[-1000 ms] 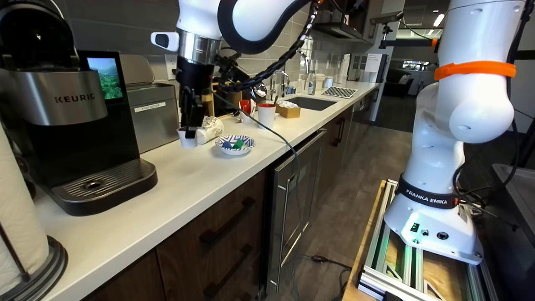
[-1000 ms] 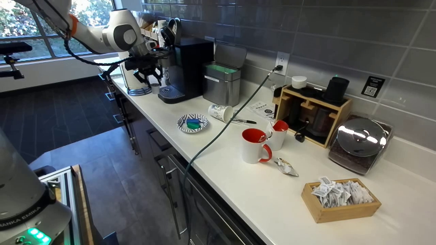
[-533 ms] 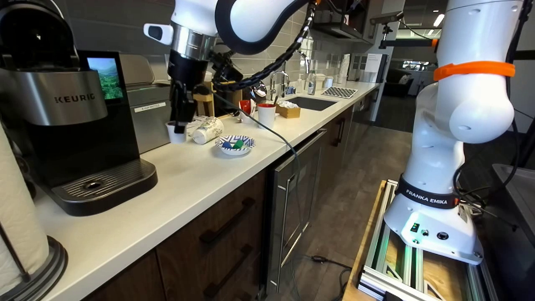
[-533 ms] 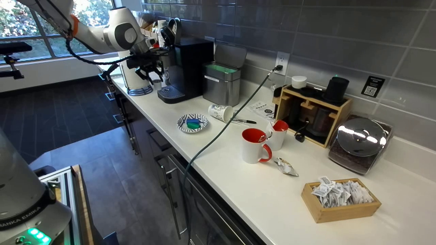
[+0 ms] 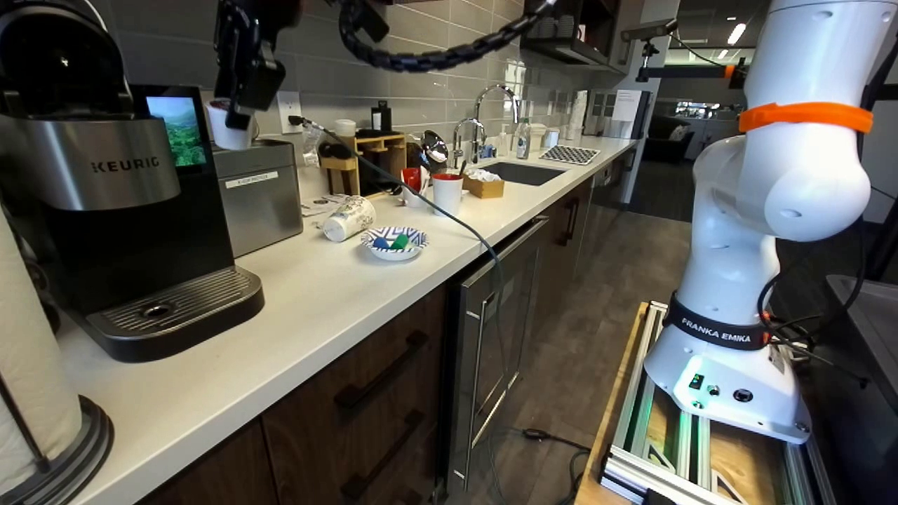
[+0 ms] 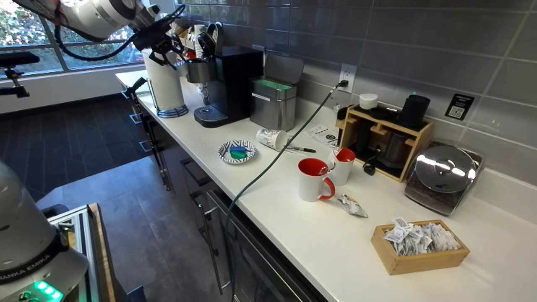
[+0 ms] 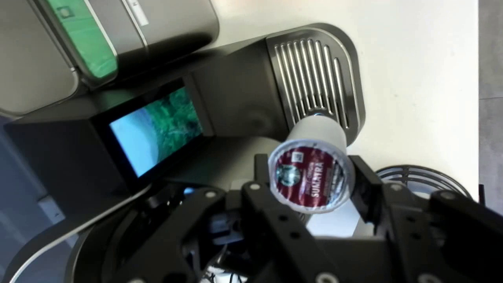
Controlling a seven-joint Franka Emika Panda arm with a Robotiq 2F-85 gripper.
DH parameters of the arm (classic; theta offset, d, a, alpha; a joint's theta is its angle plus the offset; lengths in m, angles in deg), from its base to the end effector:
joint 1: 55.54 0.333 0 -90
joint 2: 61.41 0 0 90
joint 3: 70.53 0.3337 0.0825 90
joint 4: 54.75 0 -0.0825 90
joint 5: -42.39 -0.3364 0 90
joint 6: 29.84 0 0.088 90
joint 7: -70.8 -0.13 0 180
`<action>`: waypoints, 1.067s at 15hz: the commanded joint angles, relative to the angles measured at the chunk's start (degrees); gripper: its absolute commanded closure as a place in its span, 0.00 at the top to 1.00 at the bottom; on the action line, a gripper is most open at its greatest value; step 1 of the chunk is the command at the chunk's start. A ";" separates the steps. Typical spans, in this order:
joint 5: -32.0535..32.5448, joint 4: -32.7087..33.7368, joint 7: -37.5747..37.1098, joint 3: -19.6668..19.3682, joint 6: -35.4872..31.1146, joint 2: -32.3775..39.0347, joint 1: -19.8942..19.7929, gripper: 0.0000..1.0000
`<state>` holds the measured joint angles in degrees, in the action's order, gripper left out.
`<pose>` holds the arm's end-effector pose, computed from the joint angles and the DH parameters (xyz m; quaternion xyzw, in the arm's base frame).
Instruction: Put the coffee pod in the coffeemaker.
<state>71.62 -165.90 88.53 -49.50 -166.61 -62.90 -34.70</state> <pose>0.4218 0.3645 0.5598 0.7463 0.5881 0.2654 0.1635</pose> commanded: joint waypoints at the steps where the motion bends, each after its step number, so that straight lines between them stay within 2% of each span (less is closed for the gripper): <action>1: 4.19 9.44 1.04 1.55 6.34 3.96 0.99 0.26; 6: 4.72 24.04 3.21 1.23 10.89 15.10 2.49 0.26; 7: 3.25 17.20 2.15 0.89 8.31 9.04 2.07 0.26; 8: 3.19 18.69 2.31 0.57 8.25 10.63 2.20 0.51; 9: 3.18 18.84 2.32 0.41 8.18 11.05 2.21 0.51; 10: 3.18 18.81 2.32 0.40 8.18 10.97 2.20 0.26; 16: 7.25 19.25 -8.53 -0.94 -1.62 13.42 3.86 0.26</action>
<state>75.58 -147.43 85.04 -48.98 -165.10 -51.36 -32.68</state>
